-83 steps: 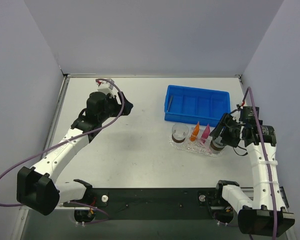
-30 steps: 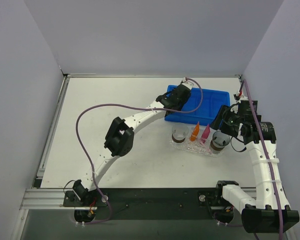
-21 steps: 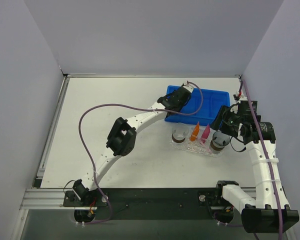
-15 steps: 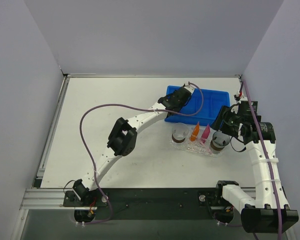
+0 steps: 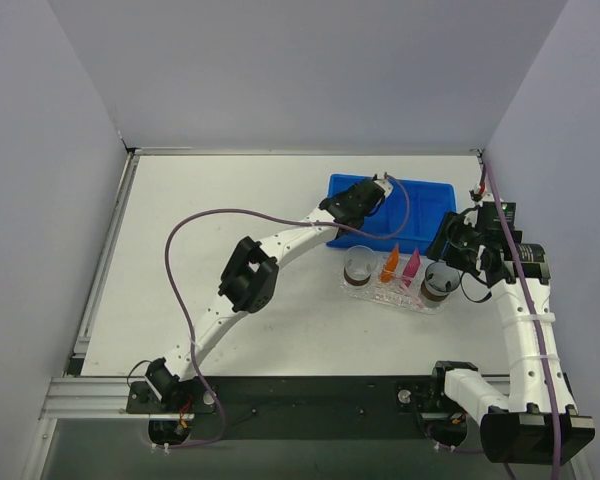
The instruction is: Prepare toiletry sets of a toothbrush and toothpaste on the tray
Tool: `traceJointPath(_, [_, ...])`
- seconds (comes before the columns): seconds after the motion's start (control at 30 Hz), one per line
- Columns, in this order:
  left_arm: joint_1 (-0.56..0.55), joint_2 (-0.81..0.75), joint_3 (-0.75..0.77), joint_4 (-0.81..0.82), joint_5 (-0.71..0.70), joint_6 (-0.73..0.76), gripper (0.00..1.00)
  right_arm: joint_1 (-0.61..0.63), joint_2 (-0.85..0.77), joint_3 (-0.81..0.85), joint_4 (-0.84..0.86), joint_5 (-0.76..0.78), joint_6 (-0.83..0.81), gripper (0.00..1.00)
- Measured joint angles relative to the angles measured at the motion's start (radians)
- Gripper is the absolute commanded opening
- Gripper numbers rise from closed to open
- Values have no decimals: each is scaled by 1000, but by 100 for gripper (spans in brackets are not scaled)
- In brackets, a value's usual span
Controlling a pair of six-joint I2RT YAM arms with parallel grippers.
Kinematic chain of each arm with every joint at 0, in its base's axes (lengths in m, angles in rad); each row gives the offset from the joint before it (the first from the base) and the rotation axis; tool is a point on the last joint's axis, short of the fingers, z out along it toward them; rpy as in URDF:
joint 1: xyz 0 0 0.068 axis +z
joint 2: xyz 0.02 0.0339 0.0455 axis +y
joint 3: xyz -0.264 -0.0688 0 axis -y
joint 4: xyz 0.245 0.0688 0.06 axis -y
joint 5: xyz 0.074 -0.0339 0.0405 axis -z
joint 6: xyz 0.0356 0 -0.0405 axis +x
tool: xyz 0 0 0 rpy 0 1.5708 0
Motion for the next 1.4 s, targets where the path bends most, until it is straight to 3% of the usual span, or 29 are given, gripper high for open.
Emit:
traceJointPath(0.37, [-1,43,19,-4,-37,47,27,-8,14,-1,5,15,-6,56])
traceJointPath(0.63, [-1,46,55,3,-57,52,7,-8,26,-1,11,15,-6,56])
traceJointPath(0.77, [-1,46,62,13,-71,55,6,-8,26,-1,11,15,-6,56])
traceJointPath(0.83, [-1,46,62,19,-75,55,6,-9,26,-1,11,15,-6,56])
traceJointPath(0.97, [-2,45,65,22,-85,53,21,-15,26,-1,11,14,-6,56])
traceJointPath(1.1, [-6,20,65,13,-86,31,28,-20,27,4,10,14,-2,56])
traceJointPath(1.4, [-26,-154,120,-16,-85,-45,41,-18,53,94,10,-6,47,53])
